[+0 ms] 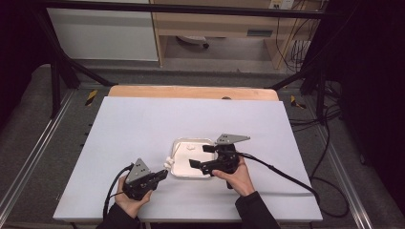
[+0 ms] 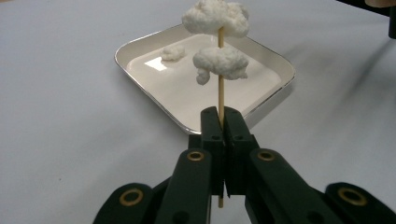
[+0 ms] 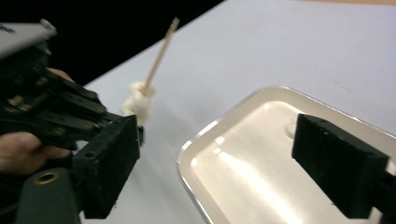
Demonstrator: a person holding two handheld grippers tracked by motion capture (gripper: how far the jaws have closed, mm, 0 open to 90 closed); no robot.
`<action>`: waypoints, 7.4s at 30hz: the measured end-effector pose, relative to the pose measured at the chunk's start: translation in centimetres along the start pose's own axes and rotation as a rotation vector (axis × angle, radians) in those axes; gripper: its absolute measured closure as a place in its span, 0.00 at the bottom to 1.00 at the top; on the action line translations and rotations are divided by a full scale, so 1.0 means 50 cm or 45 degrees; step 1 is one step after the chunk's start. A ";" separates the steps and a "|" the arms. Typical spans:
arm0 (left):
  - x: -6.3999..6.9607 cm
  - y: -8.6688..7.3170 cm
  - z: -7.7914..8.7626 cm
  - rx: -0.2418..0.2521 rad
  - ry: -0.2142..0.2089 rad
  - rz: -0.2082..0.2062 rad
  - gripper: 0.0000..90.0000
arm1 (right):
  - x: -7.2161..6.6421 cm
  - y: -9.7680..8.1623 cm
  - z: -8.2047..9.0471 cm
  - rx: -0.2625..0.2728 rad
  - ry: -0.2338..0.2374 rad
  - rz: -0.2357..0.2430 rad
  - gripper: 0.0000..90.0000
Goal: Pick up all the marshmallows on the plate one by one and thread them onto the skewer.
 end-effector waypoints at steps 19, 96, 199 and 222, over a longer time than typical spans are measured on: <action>-0.006 -0.005 0.002 -0.023 -0.010 0.006 0.98 | 0.082 0.005 -0.045 -0.154 -0.188 0.080 0.05; 0.002 -0.005 -0.002 -0.028 -0.031 -0.013 0.98 | 0.075 0.032 -0.033 -0.123 -0.184 0.095 0.83; 0.029 -0.010 -0.008 -0.064 -0.052 -0.107 0.99 | -0.075 0.047 -0.039 0.073 0.321 -0.100 0.91; 0.029 0.006 -0.010 -0.011 -0.062 -0.094 0.99 | -0.082 0.034 -0.053 0.078 0.289 -0.059 0.78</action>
Point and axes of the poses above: each handheld gripper's, and its own axes: z roughly backward along the jaws, y roughly out of its top, x roughly to its right, the point moved 9 cm from there along -z, roughly forward along the jaws
